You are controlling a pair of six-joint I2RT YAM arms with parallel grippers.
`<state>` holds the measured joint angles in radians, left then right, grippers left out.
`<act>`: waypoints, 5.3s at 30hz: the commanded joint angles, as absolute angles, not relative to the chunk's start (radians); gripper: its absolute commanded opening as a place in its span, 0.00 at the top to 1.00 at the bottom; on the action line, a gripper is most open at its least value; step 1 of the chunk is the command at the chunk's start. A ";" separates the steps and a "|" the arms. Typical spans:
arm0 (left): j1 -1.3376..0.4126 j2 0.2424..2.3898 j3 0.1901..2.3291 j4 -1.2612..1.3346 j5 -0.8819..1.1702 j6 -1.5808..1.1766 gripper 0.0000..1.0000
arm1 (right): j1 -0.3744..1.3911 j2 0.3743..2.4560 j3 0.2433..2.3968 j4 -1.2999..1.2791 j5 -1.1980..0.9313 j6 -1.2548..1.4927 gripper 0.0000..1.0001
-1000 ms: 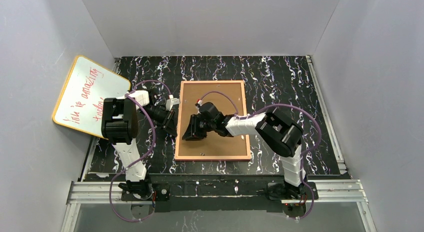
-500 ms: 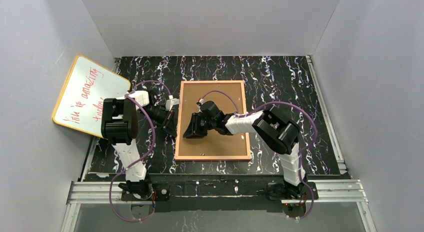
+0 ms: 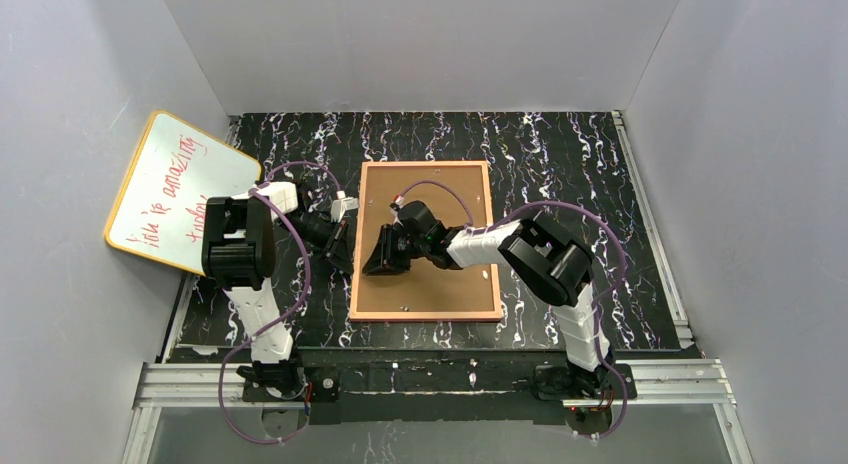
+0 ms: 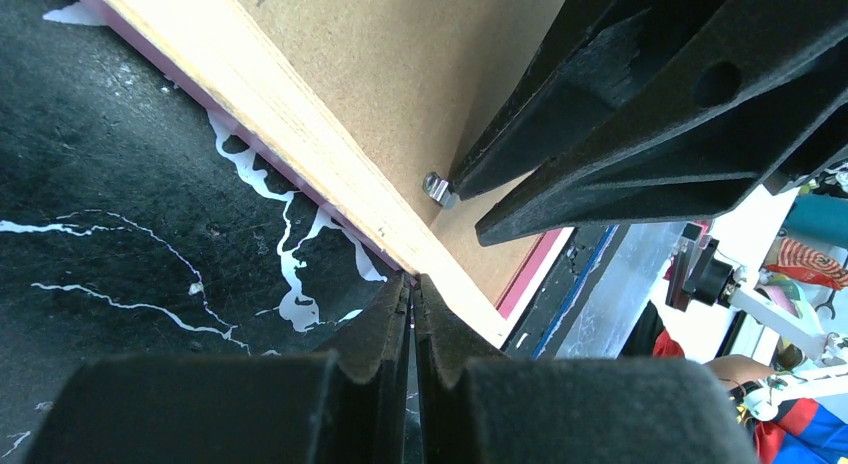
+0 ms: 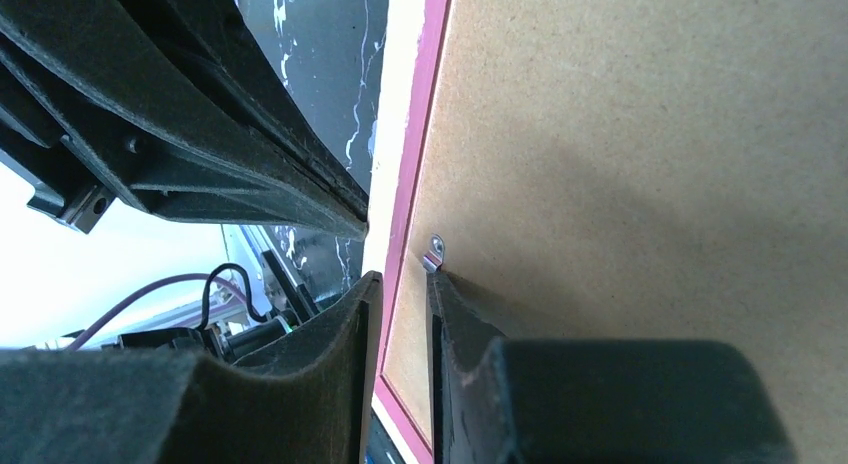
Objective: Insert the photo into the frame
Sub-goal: Install the photo frame at the center of the board, then adjust the photo frame at the center of the board.
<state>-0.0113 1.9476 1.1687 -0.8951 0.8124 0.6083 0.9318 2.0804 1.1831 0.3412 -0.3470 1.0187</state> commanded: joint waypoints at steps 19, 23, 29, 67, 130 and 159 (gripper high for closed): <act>-0.027 1.934 1.131 -0.838 0.769 0.636 0.99 | 0.944 2.152 1.246 0.347 -0.260 1.083 0.74; -0.028 1.935 1.140 -0.845 0.769 0.638 0.99 | 0.943 2.140 1.236 0.366 -0.288 1.088 0.74; -0.013 1.941 1.212 -0.901 0.773 0.640 0.98 | 0.903 2.010 1.189 0.401 -0.336 1.085 0.70; -0.005 2.139 1.390 -0.716 0.787 0.423 0.94 | 0.692 2.452 1.819 0.116 -0.320 0.926 0.63; -0.102 1.853 1.092 -0.821 0.622 0.695 0.90 | 0.253 1.657 1.091 -0.145 -0.044 0.805 0.01; -0.659 1.954 1.316 -0.945 0.665 0.666 0.46 | 0.308 2.149 1.855 -0.420 -0.135 0.752 0.01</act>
<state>-0.7010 1.9625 1.2510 -0.8974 0.6731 0.5629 0.3683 2.3280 1.9003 -0.2859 -0.2264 0.7544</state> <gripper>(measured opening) 0.400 0.985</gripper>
